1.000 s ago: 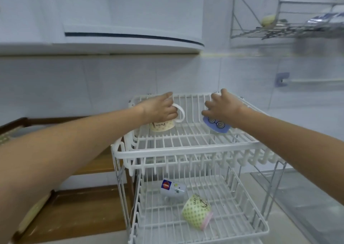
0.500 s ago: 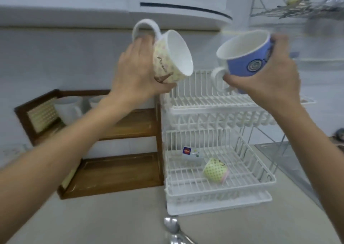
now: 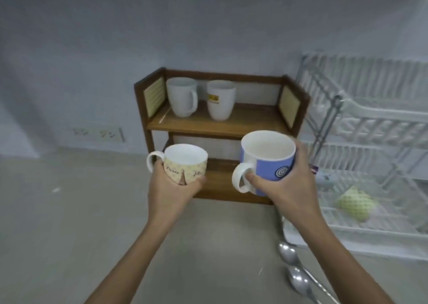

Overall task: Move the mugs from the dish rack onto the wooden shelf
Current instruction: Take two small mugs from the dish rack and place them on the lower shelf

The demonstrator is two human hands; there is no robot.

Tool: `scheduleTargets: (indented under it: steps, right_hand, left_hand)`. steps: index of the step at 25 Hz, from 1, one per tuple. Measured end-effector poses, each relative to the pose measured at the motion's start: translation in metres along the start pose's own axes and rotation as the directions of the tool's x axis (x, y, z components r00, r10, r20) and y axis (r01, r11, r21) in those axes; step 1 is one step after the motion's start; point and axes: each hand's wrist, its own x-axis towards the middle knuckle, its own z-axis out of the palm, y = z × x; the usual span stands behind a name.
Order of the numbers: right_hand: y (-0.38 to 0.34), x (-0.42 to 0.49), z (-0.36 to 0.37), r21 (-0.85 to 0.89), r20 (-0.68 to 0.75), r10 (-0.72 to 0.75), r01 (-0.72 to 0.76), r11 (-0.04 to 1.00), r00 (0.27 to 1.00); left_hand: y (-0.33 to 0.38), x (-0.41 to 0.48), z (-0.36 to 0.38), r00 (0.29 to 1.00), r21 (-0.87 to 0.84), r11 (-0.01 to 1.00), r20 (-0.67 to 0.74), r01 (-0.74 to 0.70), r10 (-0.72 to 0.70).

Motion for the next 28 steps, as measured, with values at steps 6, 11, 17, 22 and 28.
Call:
scheduleTargets:
  steps: [6,11,17,22,28]
  right_hand:
    - [0.094,0.014,0.104,-0.083,0.102,0.261,-0.253,0.964,0.96]
    - [0.15,0.044,0.163,-0.114,0.072,0.369,-0.36,0.926,0.926]
    - [0.191,0.065,0.198,-0.118,-0.023,0.441,-0.44,0.89,0.897]
    - [0.211,0.067,0.208,-0.147,-0.046,0.423,-0.425,0.893,0.905]
    - [0.216,0.065,0.208,-0.152,-0.01,0.417,-0.414,0.898,0.909]
  left_hand:
    - [-0.085,0.041,0.028,0.982,0.167,0.973,0.074,0.162,-0.176]
    - [-0.132,0.081,0.071,0.963,0.186,0.95,0.059,0.249,-0.264]
    - [-0.169,0.119,0.108,0.968,0.132,0.963,0.054,0.237,-0.246]
    - [-0.182,0.137,0.126,0.971,0.309,0.924,0.009,0.225,-0.24]
    - [-0.191,0.143,0.129,0.958,0.409,0.873,-0.01,0.265,-0.286]
